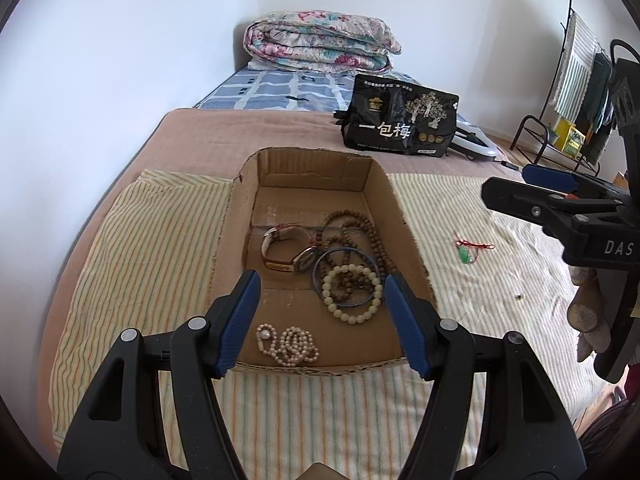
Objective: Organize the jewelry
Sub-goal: 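Move the left tool to the jade pendant while the right tool approaches another white bead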
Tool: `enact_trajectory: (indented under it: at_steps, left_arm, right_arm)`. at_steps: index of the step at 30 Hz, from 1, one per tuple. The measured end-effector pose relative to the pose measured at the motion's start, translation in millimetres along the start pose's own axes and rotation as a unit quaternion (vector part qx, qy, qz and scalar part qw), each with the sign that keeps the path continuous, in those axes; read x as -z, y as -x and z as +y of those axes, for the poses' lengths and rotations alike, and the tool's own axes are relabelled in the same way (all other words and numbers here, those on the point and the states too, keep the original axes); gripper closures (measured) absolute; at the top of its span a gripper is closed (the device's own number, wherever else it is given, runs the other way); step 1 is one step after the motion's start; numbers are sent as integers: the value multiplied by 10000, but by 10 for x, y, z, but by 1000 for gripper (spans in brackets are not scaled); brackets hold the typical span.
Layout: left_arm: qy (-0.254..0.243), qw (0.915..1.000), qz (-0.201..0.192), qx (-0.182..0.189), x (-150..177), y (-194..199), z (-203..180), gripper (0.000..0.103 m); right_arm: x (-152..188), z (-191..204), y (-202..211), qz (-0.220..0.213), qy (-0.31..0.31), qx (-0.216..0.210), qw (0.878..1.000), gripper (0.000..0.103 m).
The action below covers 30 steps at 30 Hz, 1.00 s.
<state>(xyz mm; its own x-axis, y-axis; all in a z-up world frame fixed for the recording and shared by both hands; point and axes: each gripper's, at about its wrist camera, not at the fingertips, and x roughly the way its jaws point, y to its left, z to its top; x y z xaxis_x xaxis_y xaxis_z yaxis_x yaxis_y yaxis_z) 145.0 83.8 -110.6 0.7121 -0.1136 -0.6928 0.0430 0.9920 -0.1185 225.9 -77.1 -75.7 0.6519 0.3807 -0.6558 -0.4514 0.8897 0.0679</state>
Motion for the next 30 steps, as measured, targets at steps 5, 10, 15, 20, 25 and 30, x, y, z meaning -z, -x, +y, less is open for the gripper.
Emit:
enact_trajectory:
  at_steps: [5, 10, 15, 20, 25, 30]
  left_arm:
    - [-81, 9999, -25, 96, -19, 29, -162, 36]
    - [-197, 9996, -27, 205, -34, 27, -348, 37]
    - [-327, 9989, 1, 338, -50, -16, -562, 37]
    - [-486, 9977, 25, 469, -57, -63, -800, 37]
    - [-648, 9959, 65, 634, -89, -131, -1054, 37]
    - [-763, 9941, 138, 755, -102, -245, -1296, 37]
  right_arm:
    - [48, -183, 196, -76, 12, 161, 9998, 0]
    - [123, -445, 394, -110, -93, 294, 9995, 0]
    - [278, -785, 577, -68, -221, 498, 9985, 0]
    - [476, -1129, 689, 41, -445, 682, 9967, 0]
    - [682, -1364, 746, 166, -594, 810, 9948, 0]
    - [875, -1516, 760, 273, -694, 858, 9935, 0]
